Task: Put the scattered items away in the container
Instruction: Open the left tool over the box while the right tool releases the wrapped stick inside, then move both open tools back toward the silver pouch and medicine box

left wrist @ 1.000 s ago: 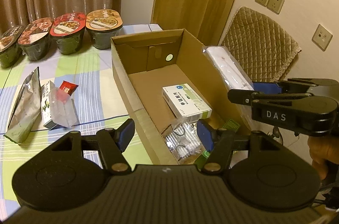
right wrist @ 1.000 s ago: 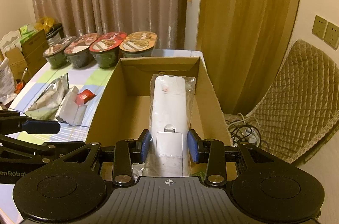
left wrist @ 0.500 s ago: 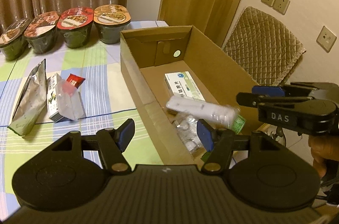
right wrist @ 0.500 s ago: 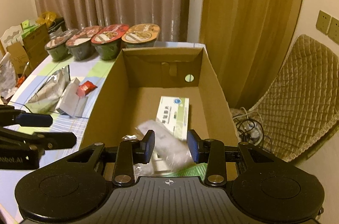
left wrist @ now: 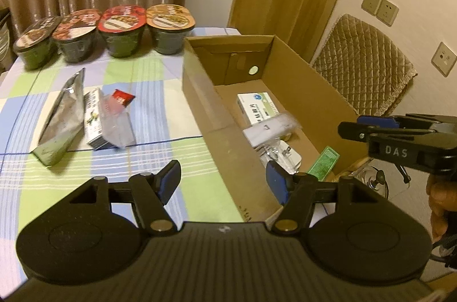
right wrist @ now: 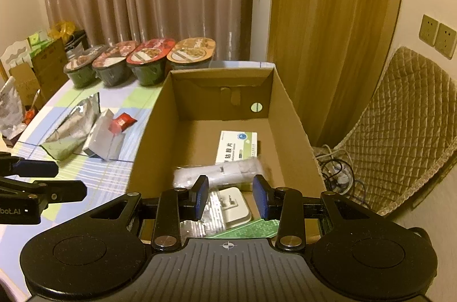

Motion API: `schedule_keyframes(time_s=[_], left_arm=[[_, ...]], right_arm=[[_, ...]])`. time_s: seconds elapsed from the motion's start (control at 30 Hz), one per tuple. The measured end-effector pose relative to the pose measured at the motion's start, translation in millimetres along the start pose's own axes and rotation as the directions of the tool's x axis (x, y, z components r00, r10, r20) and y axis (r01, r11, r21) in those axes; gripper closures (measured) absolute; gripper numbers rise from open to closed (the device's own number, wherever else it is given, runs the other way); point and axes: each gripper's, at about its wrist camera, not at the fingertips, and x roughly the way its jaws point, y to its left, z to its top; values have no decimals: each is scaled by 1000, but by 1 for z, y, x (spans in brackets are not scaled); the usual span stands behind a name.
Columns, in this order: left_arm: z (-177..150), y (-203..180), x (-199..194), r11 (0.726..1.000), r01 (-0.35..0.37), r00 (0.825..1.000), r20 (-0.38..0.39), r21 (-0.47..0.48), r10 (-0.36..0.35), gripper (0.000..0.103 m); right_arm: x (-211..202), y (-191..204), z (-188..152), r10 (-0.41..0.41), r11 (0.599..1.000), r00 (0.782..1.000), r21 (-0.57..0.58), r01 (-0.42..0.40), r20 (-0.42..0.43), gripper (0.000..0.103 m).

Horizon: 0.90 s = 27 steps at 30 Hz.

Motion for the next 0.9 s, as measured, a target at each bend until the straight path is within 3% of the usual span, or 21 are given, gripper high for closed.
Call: schedule_keyframes(time_s=[0.03,0.07,0.43,0.77,0.9], left_arm=[[-2,3,-4,1000,-7,1000,2,-3,7,41],[-3,6,-7,1000,-12,1000,3,-5,12,41],[-29,61,-54,992,-91,996,14,-84,93,37],[-51,103,-92,981,-151,988,23,-121,154,11],[-60,121,-102,975,-176,983,19,-139,180,7]], right_arm=[[-3,3,0,-4,1000,1000,2,4,11,21],[-8,5,0,-9,1000,999,5,9,35,15],[-33,50,10,35,999,997,-27,-33,71,15],[-40,114,8,128,990,990,-74,-123,58,15],[-36,137,4,153,983,988,-106,-149,34,15]])
